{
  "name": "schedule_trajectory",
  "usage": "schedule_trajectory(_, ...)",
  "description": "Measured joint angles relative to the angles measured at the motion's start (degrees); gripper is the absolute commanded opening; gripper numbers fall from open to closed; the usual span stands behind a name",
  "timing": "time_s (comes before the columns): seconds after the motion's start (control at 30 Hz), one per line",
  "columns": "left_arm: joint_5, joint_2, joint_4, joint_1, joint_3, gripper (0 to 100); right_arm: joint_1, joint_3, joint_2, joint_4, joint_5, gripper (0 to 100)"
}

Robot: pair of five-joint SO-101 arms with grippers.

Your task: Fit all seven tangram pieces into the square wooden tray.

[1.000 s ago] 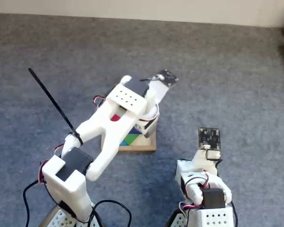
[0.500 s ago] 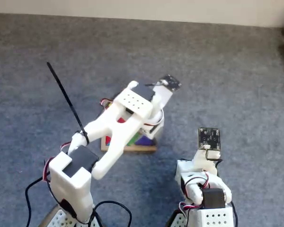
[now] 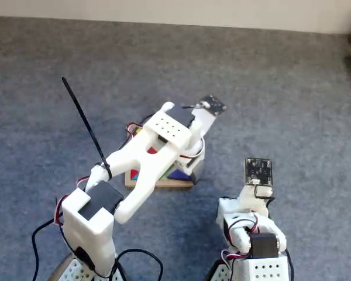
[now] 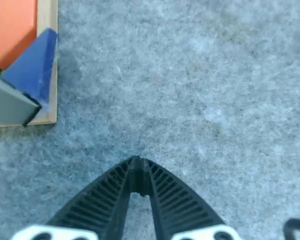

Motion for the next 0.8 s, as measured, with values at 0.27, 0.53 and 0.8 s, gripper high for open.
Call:
schedule_trajectory(0.27, 0.0, 0.0, -2.1, -6.2, 2.3, 28, 0.0, 0.0, 0.0, 0.0, 0.0, 0.5)
schedule_trajectory(0.53, 0.1, 0.0, -2.4, -6.3, 3.1, 28, 0.0, 0.0, 0.0, 0.0, 0.0, 0.5)
schedule_trajectory(0.8, 0.1, -3.4, -1.4, -3.1, 1.9, 28, 0.0, 0.0, 0.0, 0.0, 0.0, 0.5)
